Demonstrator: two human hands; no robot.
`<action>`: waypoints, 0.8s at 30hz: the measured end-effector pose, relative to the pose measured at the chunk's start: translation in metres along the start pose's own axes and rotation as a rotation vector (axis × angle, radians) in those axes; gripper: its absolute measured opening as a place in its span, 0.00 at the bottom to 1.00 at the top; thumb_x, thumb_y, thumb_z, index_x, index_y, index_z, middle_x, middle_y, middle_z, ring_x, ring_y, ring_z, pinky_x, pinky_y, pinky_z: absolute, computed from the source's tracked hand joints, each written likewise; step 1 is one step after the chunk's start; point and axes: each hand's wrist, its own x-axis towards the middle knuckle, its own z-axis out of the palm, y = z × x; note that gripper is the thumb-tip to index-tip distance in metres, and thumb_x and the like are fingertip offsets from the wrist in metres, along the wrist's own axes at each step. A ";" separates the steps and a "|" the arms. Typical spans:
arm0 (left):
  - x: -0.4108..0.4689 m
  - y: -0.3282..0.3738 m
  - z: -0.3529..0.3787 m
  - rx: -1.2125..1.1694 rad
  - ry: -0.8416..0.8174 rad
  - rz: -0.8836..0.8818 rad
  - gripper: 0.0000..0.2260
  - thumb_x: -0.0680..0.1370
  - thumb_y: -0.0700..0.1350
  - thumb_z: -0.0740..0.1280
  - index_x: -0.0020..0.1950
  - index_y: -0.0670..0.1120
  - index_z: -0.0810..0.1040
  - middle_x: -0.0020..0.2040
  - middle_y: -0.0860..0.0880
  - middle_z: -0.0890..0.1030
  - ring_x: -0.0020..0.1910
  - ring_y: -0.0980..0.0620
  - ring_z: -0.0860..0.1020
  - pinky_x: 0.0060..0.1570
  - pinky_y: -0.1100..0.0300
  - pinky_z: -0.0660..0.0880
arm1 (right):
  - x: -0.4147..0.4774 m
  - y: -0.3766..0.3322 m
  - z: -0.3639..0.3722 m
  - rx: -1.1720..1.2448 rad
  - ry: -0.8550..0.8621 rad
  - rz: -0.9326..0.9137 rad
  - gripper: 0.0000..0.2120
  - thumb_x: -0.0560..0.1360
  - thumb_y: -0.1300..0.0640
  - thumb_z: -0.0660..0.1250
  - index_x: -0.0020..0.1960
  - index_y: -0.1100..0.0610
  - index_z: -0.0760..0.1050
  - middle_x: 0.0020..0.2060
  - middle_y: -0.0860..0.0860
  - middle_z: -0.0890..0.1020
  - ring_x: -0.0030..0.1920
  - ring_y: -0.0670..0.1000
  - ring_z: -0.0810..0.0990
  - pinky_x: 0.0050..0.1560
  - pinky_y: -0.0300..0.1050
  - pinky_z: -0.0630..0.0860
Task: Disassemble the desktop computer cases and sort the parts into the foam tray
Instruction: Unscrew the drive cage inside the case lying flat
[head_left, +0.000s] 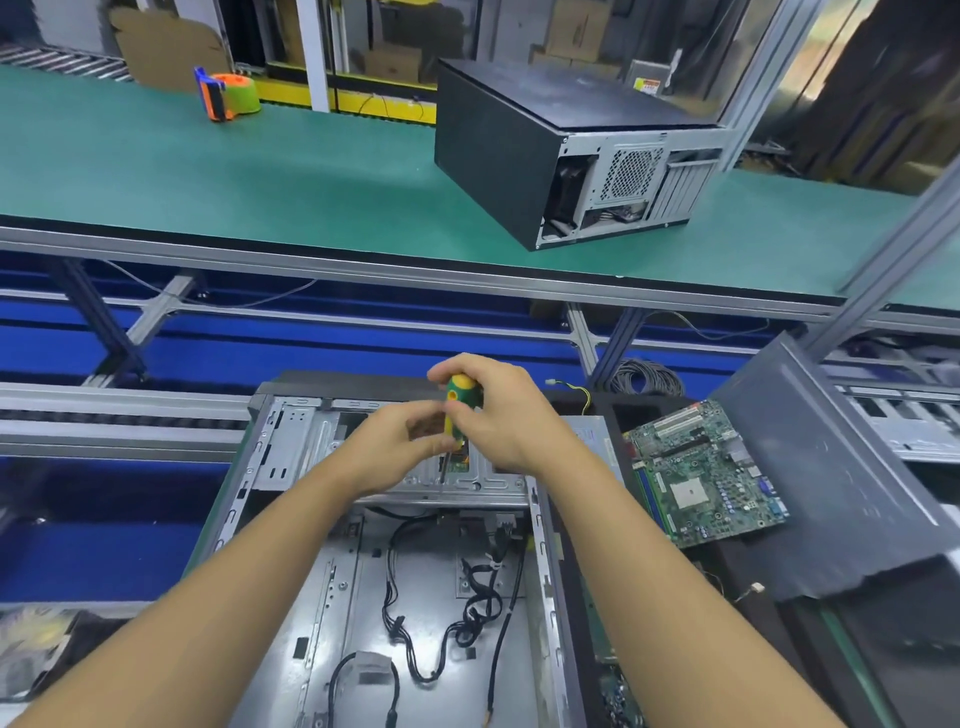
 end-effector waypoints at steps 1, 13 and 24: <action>0.000 0.001 0.000 0.011 0.017 -0.005 0.12 0.77 0.37 0.72 0.54 0.54 0.81 0.51 0.57 0.86 0.54 0.59 0.83 0.54 0.66 0.77 | 0.000 -0.001 -0.001 0.016 -0.026 -0.003 0.16 0.79 0.61 0.65 0.63 0.46 0.76 0.57 0.42 0.78 0.55 0.45 0.75 0.55 0.41 0.72; 0.008 0.006 0.011 0.216 0.134 -0.013 0.14 0.70 0.50 0.79 0.44 0.59 0.74 0.44 0.57 0.79 0.41 0.62 0.75 0.42 0.64 0.71 | 0.005 -0.011 0.008 -0.163 0.094 0.033 0.18 0.79 0.56 0.68 0.68 0.50 0.72 0.59 0.49 0.71 0.59 0.50 0.71 0.53 0.42 0.68; 0.007 0.015 0.010 0.191 0.245 -0.060 0.16 0.60 0.57 0.72 0.45 0.63 0.74 0.38 0.62 0.81 0.34 0.65 0.76 0.32 0.73 0.70 | 0.004 -0.014 0.007 -0.243 -0.064 0.027 0.21 0.76 0.40 0.68 0.62 0.50 0.70 0.56 0.49 0.68 0.59 0.52 0.66 0.56 0.49 0.69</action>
